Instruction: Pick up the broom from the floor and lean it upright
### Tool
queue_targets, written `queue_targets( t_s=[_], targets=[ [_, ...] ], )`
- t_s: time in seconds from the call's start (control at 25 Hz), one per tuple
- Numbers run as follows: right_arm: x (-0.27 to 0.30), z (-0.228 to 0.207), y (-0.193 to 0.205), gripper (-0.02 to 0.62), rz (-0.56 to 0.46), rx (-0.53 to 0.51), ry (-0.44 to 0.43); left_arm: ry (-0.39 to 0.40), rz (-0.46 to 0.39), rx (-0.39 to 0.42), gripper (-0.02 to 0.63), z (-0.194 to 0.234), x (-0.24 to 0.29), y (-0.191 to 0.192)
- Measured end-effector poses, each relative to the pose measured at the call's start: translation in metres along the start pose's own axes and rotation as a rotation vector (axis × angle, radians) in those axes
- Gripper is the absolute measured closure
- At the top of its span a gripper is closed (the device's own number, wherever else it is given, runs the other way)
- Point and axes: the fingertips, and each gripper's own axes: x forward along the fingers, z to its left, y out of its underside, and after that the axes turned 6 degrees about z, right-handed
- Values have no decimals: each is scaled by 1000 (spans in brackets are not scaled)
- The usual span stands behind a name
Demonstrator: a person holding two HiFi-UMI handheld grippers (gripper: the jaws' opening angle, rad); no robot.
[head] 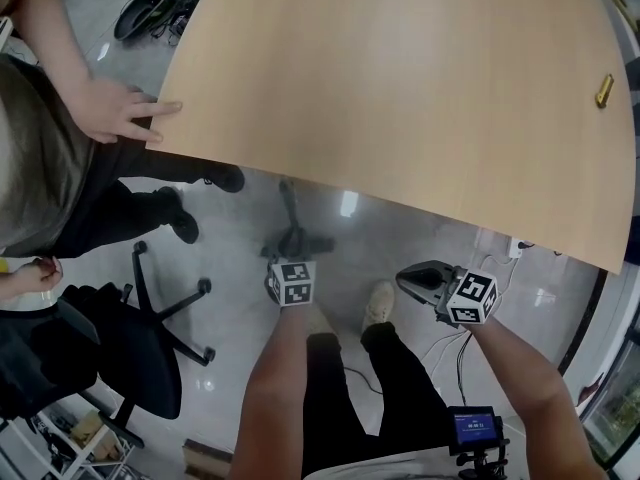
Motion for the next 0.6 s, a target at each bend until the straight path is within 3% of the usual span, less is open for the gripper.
queue_targets(
  t_s=[0.2, 0.6],
  targets=[
    [0, 0, -3, 580, -1, -6, -3, 13, 20, 62, 512, -5, 2, -4],
    [-2, 6, -12, 580, -6, -8, 1, 11, 29, 96, 468, -2, -14, -10]
  ],
)
